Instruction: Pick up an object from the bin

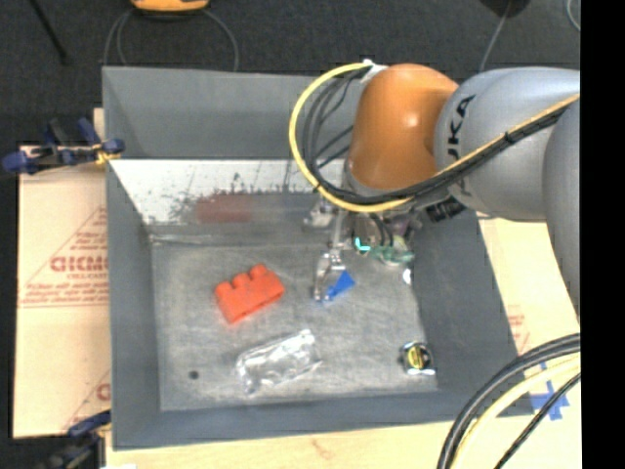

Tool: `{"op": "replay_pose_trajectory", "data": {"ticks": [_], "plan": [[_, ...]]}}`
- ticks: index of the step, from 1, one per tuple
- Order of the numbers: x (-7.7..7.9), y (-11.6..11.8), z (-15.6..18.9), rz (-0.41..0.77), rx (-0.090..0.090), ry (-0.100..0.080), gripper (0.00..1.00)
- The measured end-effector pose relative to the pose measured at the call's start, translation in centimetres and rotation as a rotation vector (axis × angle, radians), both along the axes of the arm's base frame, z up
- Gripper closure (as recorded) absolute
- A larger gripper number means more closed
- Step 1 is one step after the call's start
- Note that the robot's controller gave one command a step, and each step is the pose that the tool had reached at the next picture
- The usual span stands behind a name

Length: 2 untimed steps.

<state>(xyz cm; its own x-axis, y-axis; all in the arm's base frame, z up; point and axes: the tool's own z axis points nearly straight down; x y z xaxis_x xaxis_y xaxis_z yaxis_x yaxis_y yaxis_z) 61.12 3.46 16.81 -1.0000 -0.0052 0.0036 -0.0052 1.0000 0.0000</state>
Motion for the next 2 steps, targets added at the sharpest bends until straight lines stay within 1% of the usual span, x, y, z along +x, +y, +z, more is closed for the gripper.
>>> {"op": "replay_pose_trajectory", "data": {"ticks": [1, 2], "plan": [[3.79, 7.62, -7.22, 0.057, 0.004, -0.021, 0.00], [3.73, 8.00, -7.48, 0.161, 0.009, -0.024, 0.00]]}}
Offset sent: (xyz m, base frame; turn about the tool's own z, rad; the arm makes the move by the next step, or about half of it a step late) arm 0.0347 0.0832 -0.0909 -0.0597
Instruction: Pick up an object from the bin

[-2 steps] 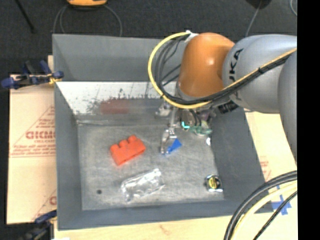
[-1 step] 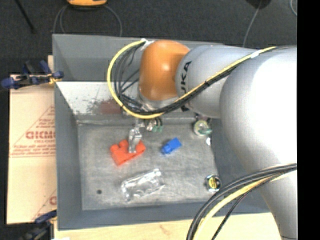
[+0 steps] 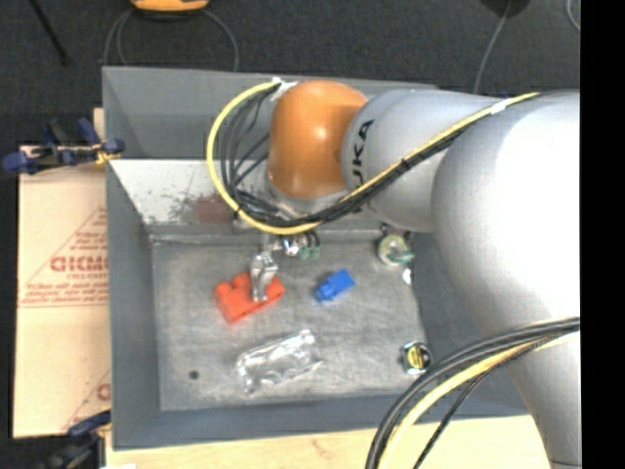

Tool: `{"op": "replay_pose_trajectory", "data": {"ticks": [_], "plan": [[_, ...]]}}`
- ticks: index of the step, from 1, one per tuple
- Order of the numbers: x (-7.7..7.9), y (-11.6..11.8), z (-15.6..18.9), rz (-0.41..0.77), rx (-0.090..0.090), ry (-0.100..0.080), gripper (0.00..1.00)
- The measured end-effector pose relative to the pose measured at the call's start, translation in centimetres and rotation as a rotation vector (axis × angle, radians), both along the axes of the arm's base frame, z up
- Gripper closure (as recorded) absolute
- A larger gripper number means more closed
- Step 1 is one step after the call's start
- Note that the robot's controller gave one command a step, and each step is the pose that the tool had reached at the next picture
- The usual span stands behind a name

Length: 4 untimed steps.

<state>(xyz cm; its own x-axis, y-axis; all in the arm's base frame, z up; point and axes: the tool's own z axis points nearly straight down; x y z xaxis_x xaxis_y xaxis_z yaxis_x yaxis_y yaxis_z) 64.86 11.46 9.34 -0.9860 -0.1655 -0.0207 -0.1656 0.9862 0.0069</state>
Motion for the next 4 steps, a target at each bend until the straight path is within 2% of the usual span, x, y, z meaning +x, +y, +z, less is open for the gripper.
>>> {"op": "replay_pose_trajectory", "data": {"ticks": [1, 2, 3, 4], "plan": [[0.0, -0.1, -0.1, 0.000, -0.001, 0.005, 1.00], [0.8, 0.1, -1.7, -0.338, -0.002, 0.014, 1.00], [0.3, -0.8, 2.0, -0.351, -0.003, 0.013, 1.00], [-0.7, -1.3, -1.7, -0.445, 0.001, 0.013, 1.00]]}}
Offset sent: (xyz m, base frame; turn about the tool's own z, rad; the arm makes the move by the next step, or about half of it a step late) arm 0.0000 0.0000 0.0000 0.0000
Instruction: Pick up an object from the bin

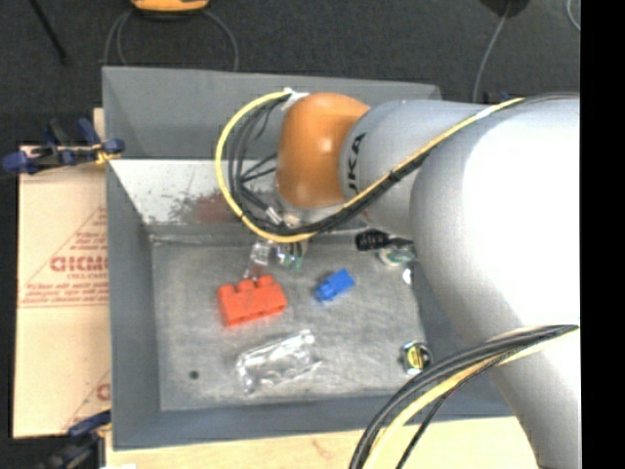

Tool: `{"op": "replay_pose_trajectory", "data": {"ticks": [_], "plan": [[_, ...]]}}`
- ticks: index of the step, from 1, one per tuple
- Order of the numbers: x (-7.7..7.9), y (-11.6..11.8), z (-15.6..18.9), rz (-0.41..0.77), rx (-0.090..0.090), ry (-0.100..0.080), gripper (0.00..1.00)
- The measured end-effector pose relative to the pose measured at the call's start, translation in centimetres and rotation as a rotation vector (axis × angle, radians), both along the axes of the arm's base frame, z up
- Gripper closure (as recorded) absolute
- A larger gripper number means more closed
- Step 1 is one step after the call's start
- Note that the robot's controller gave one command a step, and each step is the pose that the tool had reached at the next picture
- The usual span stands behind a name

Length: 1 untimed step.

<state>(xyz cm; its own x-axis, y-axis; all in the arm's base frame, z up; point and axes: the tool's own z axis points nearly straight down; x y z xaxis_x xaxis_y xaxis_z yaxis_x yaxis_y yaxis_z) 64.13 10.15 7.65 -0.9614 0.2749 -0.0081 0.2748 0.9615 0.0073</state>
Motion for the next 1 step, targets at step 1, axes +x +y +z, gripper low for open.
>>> {"op": "replay_pose_trajectory", "data": {"ticks": [1], "plan": [[-0.11, 0.01, -0.17, 0.002, -0.001, 0.003, 0.00]]}}
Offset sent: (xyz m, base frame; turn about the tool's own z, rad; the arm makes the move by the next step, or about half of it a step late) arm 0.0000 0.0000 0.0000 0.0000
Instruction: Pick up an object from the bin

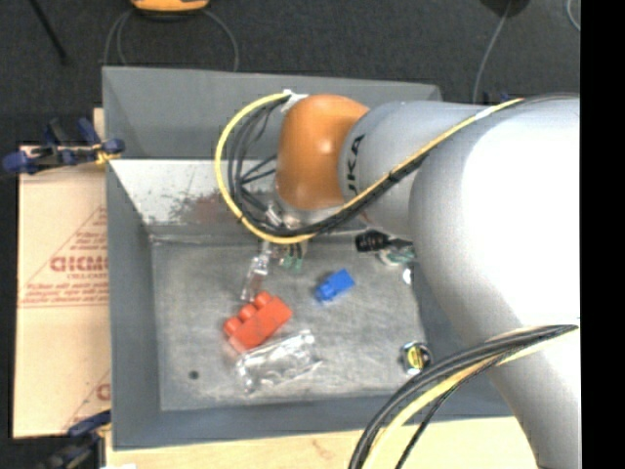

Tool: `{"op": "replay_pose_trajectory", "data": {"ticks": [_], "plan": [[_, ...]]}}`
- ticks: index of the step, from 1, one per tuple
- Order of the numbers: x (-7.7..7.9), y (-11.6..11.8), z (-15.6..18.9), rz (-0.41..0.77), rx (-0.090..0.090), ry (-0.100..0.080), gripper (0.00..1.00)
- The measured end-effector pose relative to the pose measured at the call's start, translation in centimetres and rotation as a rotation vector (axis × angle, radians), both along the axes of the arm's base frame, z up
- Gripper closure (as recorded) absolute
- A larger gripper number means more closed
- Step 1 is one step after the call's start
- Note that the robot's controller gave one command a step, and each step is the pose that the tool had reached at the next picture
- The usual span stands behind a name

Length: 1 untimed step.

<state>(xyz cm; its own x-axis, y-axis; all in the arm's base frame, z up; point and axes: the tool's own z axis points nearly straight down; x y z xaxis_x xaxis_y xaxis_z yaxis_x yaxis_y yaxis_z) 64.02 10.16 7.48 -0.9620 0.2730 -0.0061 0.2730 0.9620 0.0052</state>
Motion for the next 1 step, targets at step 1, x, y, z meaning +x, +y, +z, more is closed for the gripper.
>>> {"op": "replay_pose_trajectory", "data": {"ticks": [1], "plan": [[-7.31, -2.24, 4.11, 0.143, -0.002, -0.036, 0.00]]}}
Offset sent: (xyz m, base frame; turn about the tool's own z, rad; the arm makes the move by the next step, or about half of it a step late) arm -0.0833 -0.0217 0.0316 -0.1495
